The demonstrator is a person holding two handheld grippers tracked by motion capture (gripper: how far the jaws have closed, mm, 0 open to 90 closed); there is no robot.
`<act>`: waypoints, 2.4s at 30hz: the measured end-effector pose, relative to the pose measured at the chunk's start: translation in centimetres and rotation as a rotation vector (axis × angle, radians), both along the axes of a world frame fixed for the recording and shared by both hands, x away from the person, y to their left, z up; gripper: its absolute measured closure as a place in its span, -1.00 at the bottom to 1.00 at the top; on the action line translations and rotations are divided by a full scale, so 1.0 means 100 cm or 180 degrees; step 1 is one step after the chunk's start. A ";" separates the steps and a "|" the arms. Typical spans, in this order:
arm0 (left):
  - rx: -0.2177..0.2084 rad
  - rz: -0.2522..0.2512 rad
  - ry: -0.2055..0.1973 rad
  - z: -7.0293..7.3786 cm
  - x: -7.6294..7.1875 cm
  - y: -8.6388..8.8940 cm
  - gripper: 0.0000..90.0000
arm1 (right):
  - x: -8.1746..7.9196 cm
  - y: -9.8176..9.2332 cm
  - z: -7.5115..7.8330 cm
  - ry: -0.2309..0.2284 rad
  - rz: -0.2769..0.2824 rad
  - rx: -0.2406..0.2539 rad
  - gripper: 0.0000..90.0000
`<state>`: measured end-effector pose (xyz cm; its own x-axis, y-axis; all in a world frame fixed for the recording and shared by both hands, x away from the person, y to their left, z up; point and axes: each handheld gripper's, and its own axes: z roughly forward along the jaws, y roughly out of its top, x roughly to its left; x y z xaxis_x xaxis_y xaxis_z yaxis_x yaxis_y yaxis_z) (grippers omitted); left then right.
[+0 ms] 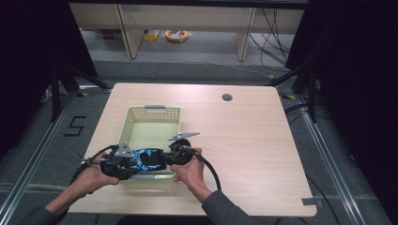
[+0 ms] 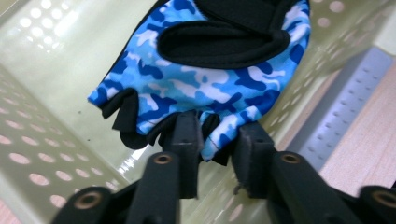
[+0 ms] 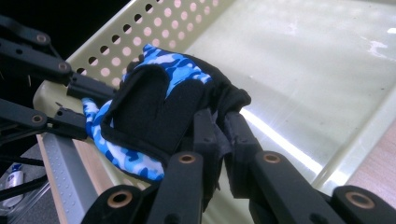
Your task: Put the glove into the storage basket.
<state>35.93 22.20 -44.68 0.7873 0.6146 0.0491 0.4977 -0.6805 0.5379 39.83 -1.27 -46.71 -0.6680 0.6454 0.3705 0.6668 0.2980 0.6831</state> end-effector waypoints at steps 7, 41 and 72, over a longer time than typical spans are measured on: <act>-0.0064 0.0056 -0.0016 0.011 0.003 0.009 0.36 | -0.003 0.002 0.000 -0.0022 -0.0006 -0.0075 0.89; -0.0463 0.0290 -0.0066 0.039 -0.007 0.029 -0.19 | -0.003 0.003 0.005 -0.0050 -0.0052 -0.0129 0.66; -0.1306 0.0360 -0.0388 0.034 -0.046 -0.025 -0.46 | -0.028 -0.073 0.052 -0.0576 0.0116 0.0167 0.11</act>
<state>31.37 19.66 -41.24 0.7176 0.6845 -0.1286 0.4729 -0.3433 0.8115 36.98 -8.52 -41.49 -0.7493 0.6026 0.2748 0.5211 0.2805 0.8061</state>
